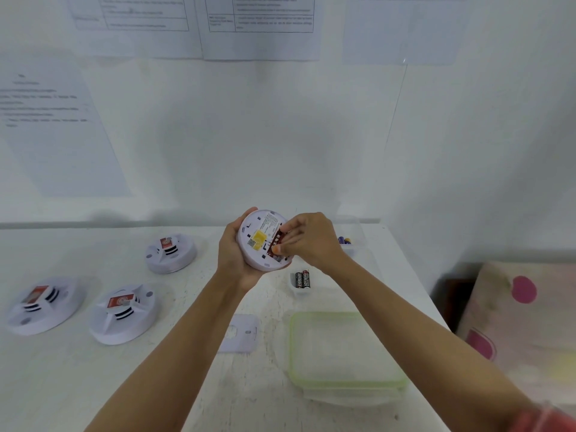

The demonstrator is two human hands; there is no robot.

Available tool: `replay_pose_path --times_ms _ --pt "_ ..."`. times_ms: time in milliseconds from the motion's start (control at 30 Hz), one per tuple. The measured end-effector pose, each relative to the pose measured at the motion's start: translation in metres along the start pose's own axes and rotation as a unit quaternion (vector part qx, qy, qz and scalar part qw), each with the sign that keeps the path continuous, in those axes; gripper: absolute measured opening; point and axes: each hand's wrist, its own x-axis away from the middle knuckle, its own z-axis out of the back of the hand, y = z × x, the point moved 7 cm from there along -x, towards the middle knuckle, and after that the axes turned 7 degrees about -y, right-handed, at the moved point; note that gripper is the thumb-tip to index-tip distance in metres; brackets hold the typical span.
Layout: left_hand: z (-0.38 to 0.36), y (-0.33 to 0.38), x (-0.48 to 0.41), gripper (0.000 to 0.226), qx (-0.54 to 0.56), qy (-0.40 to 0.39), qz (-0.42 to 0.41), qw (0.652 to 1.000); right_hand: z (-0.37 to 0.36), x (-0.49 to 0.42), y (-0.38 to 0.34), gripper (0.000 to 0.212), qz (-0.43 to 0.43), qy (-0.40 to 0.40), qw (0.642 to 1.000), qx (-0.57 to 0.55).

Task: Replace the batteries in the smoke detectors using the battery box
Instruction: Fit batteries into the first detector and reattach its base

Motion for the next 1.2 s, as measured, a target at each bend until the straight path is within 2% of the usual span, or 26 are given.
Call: replay_pose_path --times_ms 233,367,433,533,633,733,867,1000,1133,1200 --pt "0.002 -0.005 -0.007 0.057 0.003 -0.016 0.017 1.0 -0.001 -0.002 -0.007 0.034 0.007 0.001 0.999 0.048" --pt "0.007 -0.003 -0.015 0.053 0.026 -0.009 0.008 1.0 -0.004 -0.006 -0.018 0.031 0.015 -0.056 0.992 0.115" --pt "0.012 0.003 -0.022 0.039 0.032 0.009 -0.001 0.999 0.01 -0.015 -0.019 0.031 0.013 -0.056 0.997 0.056" --pt "0.014 0.014 -0.032 0.028 0.03 0.013 -0.017 0.999 0.057 -0.035 -0.013 0.032 0.006 0.014 1.0 -0.022" --pt "0.012 0.017 -0.038 0.031 0.026 -0.002 -0.022 0.999 0.084 -0.055 0.006 0.028 -0.042 0.024 0.998 0.048" --pt "0.019 0.012 -0.045 0.032 0.036 0.004 -0.021 0.999 0.075 -0.068 0.028 0.028 -0.086 -0.026 0.984 0.152" --pt "0.031 0.006 -0.053 0.036 0.051 0.003 -0.024 0.998 0.038 -0.084 0.054 0.034 -0.079 -0.118 0.957 0.255" --pt "0.042 0.001 -0.061 0.031 0.073 0.01 -0.009 0.997 0.006 -0.101 0.073 0.044 -0.078 -0.196 0.914 0.346" --pt "0.049 0.0 -0.067 0.032 0.084 -0.01 0.003 0.996 -0.003 -0.115 0.087 0.031 -0.109 -0.218 0.88 0.408" --pt "0.05 -0.001 -0.068 0.033 0.086 -0.021 0.008 0.996 -0.003 -0.119 0.09 0.035 -0.112 -0.223 0.875 0.415"
